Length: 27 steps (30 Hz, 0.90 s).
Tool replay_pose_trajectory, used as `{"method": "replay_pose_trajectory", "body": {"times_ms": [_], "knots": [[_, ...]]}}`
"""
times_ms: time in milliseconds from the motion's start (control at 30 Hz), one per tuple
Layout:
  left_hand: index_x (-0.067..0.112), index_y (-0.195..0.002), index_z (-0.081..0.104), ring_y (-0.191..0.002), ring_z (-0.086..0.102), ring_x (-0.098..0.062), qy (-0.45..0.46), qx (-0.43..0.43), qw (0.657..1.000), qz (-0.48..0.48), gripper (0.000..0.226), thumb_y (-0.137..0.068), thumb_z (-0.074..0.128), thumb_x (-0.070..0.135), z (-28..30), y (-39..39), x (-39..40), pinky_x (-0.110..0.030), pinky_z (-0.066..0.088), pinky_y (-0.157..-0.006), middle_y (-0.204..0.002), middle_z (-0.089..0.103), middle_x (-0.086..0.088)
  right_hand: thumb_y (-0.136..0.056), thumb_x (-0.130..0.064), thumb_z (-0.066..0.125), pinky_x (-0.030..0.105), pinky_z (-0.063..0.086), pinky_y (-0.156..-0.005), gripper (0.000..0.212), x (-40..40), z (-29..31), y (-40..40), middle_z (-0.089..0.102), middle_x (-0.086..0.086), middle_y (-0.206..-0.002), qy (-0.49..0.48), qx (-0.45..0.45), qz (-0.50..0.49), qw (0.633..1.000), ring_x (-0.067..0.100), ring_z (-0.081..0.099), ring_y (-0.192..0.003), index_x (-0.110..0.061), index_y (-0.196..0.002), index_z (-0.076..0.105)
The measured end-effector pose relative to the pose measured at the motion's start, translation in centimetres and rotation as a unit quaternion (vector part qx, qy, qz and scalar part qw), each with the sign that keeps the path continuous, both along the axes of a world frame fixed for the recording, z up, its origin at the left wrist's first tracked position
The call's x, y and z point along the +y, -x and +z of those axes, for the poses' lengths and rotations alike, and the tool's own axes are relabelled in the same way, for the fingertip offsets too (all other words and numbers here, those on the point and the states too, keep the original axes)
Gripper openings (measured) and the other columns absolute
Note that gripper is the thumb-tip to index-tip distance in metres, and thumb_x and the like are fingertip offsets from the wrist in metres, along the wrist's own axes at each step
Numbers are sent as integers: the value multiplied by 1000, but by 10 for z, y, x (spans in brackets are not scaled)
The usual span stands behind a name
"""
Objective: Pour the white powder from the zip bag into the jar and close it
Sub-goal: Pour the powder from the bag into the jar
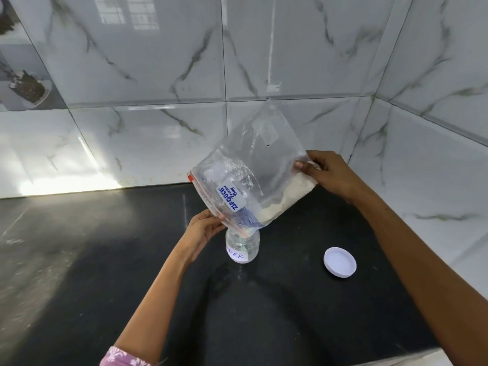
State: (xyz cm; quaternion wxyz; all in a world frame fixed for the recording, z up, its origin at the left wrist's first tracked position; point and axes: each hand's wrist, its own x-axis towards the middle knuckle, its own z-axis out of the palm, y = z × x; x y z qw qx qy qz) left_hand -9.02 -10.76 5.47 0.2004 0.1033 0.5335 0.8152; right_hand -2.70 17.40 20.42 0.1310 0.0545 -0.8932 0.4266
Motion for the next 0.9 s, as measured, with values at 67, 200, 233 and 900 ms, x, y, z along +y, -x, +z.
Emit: {"method": "replay_pose_trajectory", "body": {"times_ms": [67,200,233,900], "knots": [[-1,-110,63,-101,68,-26,6,-5,1000,-1,26,-87,51,-5,1,0,1,-31,56,-87,-109,71,-15,-92,-31,55,28,52,-81,14,-3,2,1,69,-7,-96,4,4,6,1000,11,65,-93,-26,-99,66],[0,-110,63,-98,69,-25,5,-13,1000,-6,29,-83,54,-4,4,-3,0,-29,57,-82,-107,71,-14,-93,-29,56,27,50,-84,17,-9,7,1,68,-9,-96,-8,16,18,1000,7,64,-92,-26,-105,66],[0,-109,64,-98,69,-25,9,-13,1000,-7,28,-83,54,-4,4,-3,0,-30,57,-84,-107,71,-14,-93,-29,55,31,50,-86,19,-11,8,1,68,-7,-98,-15,20,20,999,7,63,-92,-22,-107,67],[15,-96,75,-108,66,-19,43,46,998,-21,26,-85,59,-2,-4,-1,1,-24,52,-93,-110,72,-6,-93,-21,55,52,48,-90,24,-18,10,-7,69,15,-104,-48,74,24,996,28,63,-99,-4,-105,66]]}}
